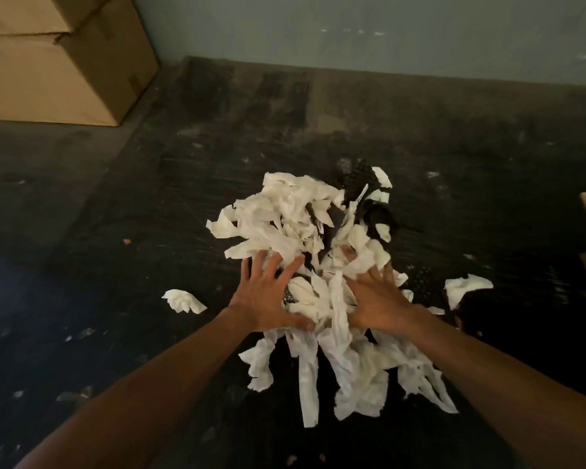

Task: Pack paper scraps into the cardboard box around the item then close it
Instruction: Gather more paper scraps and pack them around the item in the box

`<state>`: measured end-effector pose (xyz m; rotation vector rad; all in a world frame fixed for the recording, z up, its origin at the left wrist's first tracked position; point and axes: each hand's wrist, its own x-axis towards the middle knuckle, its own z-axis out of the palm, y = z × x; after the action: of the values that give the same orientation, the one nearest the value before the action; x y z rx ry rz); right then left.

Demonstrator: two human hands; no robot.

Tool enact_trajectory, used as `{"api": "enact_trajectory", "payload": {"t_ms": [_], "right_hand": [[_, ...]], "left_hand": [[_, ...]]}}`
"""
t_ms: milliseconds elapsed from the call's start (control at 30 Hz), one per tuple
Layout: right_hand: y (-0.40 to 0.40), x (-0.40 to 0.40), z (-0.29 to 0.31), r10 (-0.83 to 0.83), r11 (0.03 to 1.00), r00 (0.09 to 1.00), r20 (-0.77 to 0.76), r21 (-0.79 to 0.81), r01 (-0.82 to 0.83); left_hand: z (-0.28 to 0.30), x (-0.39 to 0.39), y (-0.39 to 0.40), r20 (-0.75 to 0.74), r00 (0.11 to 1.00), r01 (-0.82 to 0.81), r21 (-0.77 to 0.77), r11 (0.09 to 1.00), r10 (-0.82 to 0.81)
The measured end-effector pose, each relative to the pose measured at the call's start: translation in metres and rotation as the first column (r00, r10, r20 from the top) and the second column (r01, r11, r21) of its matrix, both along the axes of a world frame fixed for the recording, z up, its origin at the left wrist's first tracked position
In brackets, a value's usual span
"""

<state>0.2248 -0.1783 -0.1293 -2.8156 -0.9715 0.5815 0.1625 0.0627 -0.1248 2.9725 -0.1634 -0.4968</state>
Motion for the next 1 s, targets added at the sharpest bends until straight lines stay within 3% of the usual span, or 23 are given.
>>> {"api": "enact_trajectory", "payload": {"t_ms": [133, 267, 333, 433, 533, 667, 767, 1000], "right_hand": [[-0.006, -0.016, -0.005, -0.089, 0.972, 0.986, 0.138, 0.227, 0.056], [-0.002, -0.026, -0.008, -0.038, 0.892, 0.981, 0.193, 0.450, -0.054], [0.001, -0.030, -0.010, -0.020, 0.920, 0.984, 0.180, 0.389, -0.052], [0.006, -0.033, -0.007, -0.068, 0.989, 0.987, 0.147, 0.141, 0.047], [0.014, -0.032, 0.003, -0.083, 0.994, 0.982, 0.169, 0.082, 0.070], [0.013, -0.023, 0.031, -0.189, 0.963, 0.981, 0.053, 0.205, 0.174], [0.011, -0.020, 0.064, -0.278, 0.909, 0.961, -0.007, 0.320, 0.265], [-0.003, -0.024, 0.130, -0.435, 0.814, 0.900, -0.040, 0.410, 0.412]], "left_hand": [[0.000, -0.010, -0.002, 0.123, 0.992, 0.007, -0.025, 1.000, -0.004], [-0.004, -0.019, -0.011, 0.206, 0.979, 0.015, -0.020, 1.000, -0.011], [-0.005, -0.023, -0.017, 0.217, 0.976, 0.020, -0.020, 1.000, -0.015], [-0.004, -0.027, -0.022, 0.205, 0.979, 0.017, -0.038, 0.999, -0.009], [0.000, -0.030, -0.020, 0.182, 0.981, -0.040, -0.135, 0.990, 0.065], [0.012, -0.028, -0.012, 0.181, 0.965, -0.145, -0.227, 0.963, 0.188], [0.028, -0.025, -0.007, 0.209, 0.954, -0.152, -0.285, 0.946, 0.216], [0.082, -0.016, -0.002, 0.286, 0.927, -0.114, -0.403, 0.908, 0.244]]}}
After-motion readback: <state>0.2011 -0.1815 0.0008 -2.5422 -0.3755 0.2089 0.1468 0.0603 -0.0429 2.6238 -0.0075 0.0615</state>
